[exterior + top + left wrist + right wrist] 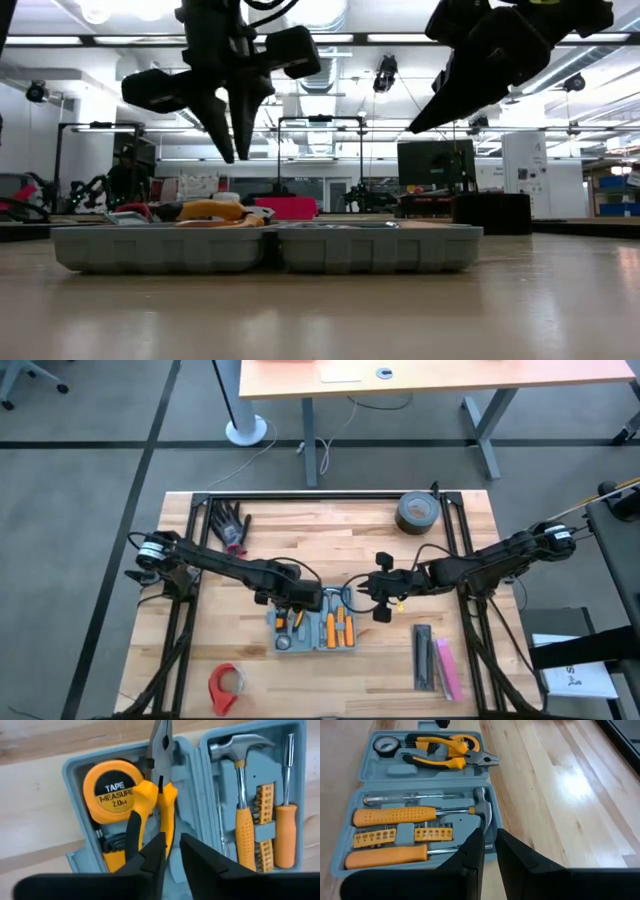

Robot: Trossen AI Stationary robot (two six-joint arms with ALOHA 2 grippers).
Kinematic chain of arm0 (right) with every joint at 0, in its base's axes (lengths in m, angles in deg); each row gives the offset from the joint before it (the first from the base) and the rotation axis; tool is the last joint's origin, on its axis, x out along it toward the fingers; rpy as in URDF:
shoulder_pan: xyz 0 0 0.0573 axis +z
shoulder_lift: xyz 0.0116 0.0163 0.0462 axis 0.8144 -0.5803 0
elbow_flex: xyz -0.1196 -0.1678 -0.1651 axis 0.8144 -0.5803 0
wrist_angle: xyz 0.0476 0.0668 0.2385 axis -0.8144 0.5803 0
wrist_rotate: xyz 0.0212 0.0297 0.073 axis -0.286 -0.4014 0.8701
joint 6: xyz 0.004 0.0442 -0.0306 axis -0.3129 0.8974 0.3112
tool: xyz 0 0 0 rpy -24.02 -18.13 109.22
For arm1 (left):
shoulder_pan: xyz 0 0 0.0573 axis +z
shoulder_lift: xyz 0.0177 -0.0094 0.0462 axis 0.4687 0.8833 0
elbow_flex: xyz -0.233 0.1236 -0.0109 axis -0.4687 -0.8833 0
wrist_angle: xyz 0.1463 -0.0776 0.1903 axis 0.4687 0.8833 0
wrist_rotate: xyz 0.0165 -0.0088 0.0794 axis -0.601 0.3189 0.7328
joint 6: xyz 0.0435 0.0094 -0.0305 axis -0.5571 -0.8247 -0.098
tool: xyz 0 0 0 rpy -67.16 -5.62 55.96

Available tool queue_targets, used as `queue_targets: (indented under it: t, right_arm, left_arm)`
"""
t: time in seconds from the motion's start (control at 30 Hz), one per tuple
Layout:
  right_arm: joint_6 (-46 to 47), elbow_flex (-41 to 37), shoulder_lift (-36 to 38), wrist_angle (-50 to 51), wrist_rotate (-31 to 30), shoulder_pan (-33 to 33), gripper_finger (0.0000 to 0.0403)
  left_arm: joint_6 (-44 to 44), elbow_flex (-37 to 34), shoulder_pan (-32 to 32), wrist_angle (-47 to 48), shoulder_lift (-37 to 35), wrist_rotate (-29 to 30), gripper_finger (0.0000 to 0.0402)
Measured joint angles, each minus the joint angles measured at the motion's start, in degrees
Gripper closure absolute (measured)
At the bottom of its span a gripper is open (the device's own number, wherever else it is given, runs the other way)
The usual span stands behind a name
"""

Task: Prefit tool cases
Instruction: Put the pliers into the gray tool box

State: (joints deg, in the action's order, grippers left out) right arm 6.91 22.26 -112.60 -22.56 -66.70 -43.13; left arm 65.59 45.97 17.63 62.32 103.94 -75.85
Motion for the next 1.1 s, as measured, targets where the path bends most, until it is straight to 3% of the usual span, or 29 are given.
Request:
queue_targets:
  t: [0.43, 0.73, 1.1]
  right_arm:
    - [0.1, 0.0, 0.0, -0.2, 0.0, 0.0, 0.0371]
    - [0.3, -0.1, 0.0, -0.2, 0.4, 0.1, 0.0371]
    - [0.3, -0.2, 0.0, -0.3, 0.9, 0.1, 0.0371]
  left_arm:
    - [-1.3, 0.1, 0.0, 0.5, 5.0, -3.7, 0.0235]
    - [-1.4, -0.1, 0.0, 5.1, 5.0, -2.8, 0.0241]
    - [-2.3, -0.2, 0.0, 3.8, 5.0, -2.3, 0.0248]
